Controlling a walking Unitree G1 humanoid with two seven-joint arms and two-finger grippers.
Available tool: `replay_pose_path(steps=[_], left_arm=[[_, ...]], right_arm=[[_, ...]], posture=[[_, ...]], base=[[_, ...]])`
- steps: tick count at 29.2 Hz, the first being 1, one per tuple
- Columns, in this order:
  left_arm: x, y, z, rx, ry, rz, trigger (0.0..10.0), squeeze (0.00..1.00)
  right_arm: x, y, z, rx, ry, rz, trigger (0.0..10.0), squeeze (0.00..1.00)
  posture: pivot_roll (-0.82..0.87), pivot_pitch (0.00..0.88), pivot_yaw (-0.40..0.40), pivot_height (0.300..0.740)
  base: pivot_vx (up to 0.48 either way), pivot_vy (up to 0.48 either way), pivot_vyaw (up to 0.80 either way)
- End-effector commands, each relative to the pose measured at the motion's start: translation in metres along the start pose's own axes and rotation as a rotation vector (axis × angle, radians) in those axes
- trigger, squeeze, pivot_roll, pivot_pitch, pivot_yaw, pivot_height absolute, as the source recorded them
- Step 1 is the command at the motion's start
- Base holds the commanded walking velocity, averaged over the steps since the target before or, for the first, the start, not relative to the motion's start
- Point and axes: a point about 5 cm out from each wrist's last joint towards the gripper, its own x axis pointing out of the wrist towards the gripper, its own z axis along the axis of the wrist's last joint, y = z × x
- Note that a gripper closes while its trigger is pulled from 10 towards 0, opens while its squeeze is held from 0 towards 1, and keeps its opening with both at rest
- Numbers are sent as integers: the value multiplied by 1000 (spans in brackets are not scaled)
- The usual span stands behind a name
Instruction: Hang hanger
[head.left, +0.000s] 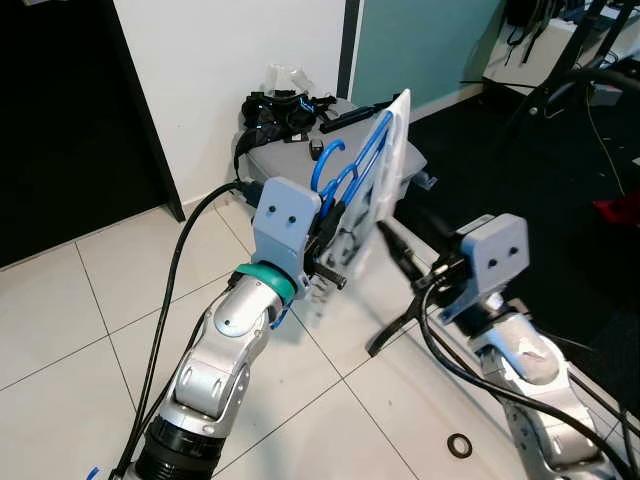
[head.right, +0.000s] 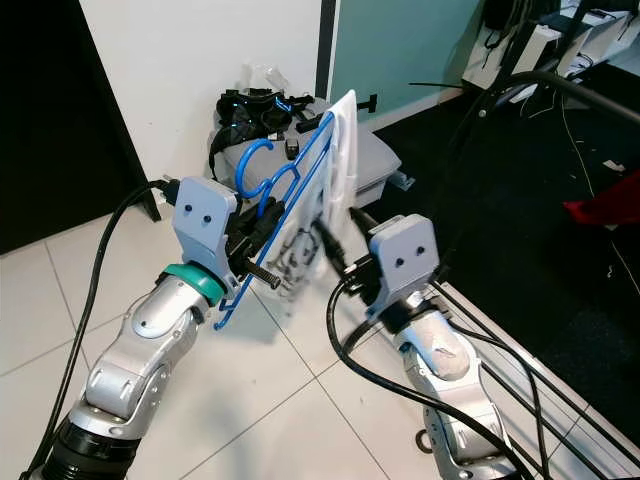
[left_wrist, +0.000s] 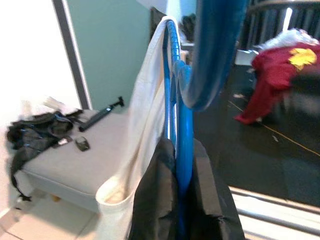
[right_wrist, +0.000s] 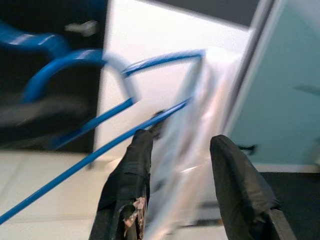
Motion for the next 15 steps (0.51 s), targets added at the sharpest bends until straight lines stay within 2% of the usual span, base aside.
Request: replay_pose_path(steps=[1,5,7,9,12,15], left_arm=[[-2,-7,5,-11,-35,-49,10000,0],[-4,-10,6,-21,-40,-76,10000,0],[-5,-11,11,-41,-56,-99,10000,0],[-5,-11,11,-41,-56,-99,10000,0],[-3,-10,20,-51,-87,-100,10000,0],[-3,-11,21,-56,-92,-102,10000,0]], right_arm=[[-1,-5,2,-30,-18,-36,10000,0],[3,-8,4,-32,-34,-56,10000,0],[13,-10,5,-20,-58,-85,10000,0],[13,-10,5,-20,-58,-85,10000,0],[29,-11,-5,-10,-33,-139,10000,0],[30,-11,-6,-7,-31,-147,10000,0]], posture=[[-152,222,111,740],[-148,230,119,740],[-141,231,121,740],[-141,231,121,740],[-128,231,119,740],[-128,231,119,740]], base=[[0,0,0],[0,0,0],[0,0,0],[0,0,0],[0,0,0],[0,0,0]])
